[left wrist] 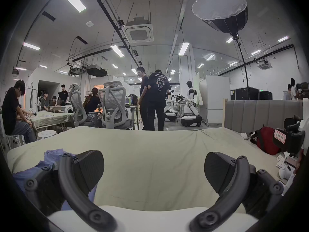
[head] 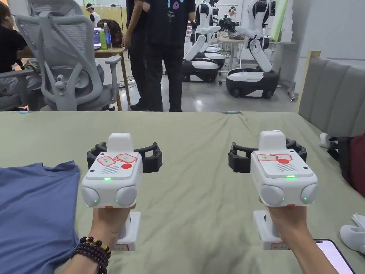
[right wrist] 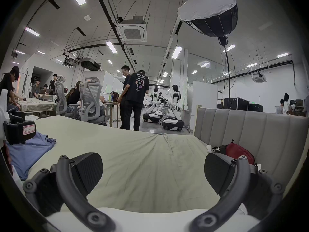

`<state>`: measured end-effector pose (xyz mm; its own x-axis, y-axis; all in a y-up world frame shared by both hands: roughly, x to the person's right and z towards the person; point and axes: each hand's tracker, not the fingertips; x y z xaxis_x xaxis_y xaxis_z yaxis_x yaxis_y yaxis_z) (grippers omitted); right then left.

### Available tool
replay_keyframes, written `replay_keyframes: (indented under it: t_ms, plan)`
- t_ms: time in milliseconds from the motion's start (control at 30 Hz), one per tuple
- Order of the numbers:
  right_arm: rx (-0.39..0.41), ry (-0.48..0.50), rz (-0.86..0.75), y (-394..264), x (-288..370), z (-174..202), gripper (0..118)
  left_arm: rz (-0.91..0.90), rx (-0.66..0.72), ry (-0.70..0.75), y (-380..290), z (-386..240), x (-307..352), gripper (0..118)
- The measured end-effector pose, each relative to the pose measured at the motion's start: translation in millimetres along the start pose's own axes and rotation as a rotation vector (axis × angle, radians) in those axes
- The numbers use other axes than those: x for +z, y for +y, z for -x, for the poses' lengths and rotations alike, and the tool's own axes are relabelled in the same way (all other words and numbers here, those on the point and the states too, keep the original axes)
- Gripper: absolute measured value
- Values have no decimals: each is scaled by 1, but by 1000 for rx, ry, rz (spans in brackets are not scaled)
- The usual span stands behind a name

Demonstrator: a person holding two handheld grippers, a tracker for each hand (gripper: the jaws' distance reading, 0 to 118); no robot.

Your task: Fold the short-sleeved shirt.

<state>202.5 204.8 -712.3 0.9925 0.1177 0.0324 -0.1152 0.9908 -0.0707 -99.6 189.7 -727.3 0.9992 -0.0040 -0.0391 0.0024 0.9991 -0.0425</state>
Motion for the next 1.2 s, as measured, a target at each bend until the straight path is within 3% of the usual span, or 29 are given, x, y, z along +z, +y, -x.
replay_keyframes:
  t_ms: [1200]
  plan:
    - [0,-43,3,-11,-1,3,118,18,35,-1,-6,4,1,118]
